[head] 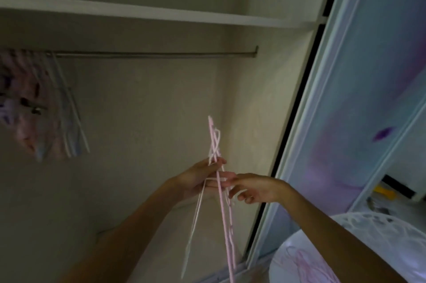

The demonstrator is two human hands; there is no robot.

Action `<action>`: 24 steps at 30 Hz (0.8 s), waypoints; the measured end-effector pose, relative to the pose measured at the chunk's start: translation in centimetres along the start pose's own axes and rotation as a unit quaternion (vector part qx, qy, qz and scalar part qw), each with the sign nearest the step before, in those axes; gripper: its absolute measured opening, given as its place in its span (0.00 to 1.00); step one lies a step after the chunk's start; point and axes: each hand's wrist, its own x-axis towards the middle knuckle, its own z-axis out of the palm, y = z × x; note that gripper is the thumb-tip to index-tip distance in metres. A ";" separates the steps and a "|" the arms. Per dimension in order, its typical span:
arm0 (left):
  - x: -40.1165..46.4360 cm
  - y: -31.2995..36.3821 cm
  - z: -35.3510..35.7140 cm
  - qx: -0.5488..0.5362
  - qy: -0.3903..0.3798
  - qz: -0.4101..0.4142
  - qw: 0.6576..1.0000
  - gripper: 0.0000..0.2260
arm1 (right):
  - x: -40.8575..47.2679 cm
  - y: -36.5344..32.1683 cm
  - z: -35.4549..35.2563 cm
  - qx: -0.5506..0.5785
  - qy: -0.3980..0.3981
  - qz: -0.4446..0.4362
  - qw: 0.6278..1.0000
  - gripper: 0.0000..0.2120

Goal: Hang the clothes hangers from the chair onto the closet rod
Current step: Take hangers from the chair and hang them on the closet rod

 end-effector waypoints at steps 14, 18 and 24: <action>-1.3 1.8 -5.4 0.087 0.015 -0.038 0.995 0.15 | 4.8 -4.5 -0.2 0.136 0.027 -0.086 0.987 0.21; -1.4 1.8 -6.8 0.067 0.207 0.012 0.976 0.12 | 5.1 -5.5 -0.7 0.051 -0.013 -0.085 0.995 0.16; -1.2 2.1 -10.1 0.061 0.399 0.000 0.915 0.11 | 5.4 -5.8 0.7 -0.159 -0.013 -0.099 0.982 0.07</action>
